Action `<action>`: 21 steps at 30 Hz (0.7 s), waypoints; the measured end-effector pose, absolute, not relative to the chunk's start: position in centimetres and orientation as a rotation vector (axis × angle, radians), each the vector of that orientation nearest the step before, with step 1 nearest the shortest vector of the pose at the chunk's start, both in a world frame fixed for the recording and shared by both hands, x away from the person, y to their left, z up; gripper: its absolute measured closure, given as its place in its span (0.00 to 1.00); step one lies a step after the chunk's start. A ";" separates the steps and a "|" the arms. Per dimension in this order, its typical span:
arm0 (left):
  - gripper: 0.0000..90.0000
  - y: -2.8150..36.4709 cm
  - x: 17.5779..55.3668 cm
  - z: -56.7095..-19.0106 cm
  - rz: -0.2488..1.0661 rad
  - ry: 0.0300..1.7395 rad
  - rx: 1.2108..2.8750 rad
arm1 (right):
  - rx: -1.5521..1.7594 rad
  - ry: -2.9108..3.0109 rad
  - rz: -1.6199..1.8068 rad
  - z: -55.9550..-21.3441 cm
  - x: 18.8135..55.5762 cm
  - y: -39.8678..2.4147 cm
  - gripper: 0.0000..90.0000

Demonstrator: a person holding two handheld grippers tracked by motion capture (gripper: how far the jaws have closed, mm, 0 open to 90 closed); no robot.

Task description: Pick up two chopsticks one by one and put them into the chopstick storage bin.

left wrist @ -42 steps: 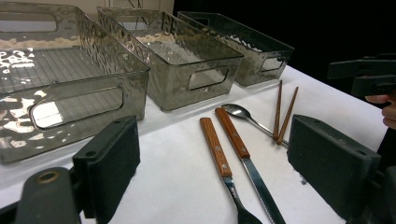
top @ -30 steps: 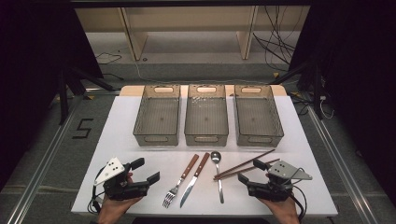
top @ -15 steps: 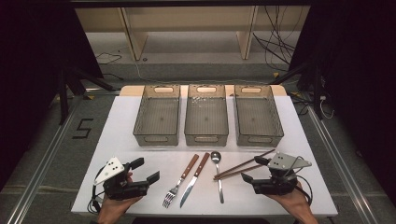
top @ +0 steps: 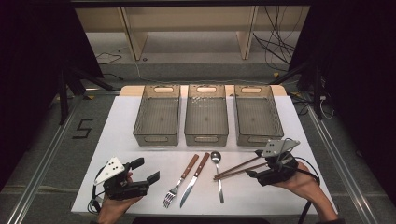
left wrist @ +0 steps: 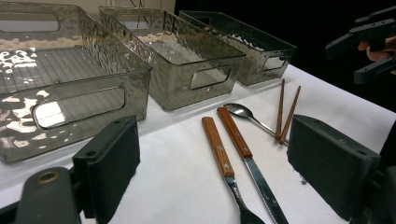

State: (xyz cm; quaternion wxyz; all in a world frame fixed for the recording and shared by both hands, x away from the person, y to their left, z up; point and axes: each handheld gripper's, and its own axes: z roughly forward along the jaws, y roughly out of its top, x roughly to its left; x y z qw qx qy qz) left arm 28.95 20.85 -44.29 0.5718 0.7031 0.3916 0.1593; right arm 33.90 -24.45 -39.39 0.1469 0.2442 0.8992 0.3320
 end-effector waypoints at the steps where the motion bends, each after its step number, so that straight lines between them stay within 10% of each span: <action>1: 0.19 20.9 29.0 -44.3 0.373 0.919 1.649 | 0.685 2.600 0.921 -39.5 34.2 -24.4 0.30; 21: 0.19 20.8 29.0 -44.3 0.372 0.917 1.650 | 0.493 2.811 0.492 -42.9 37.5 -22.3 0.48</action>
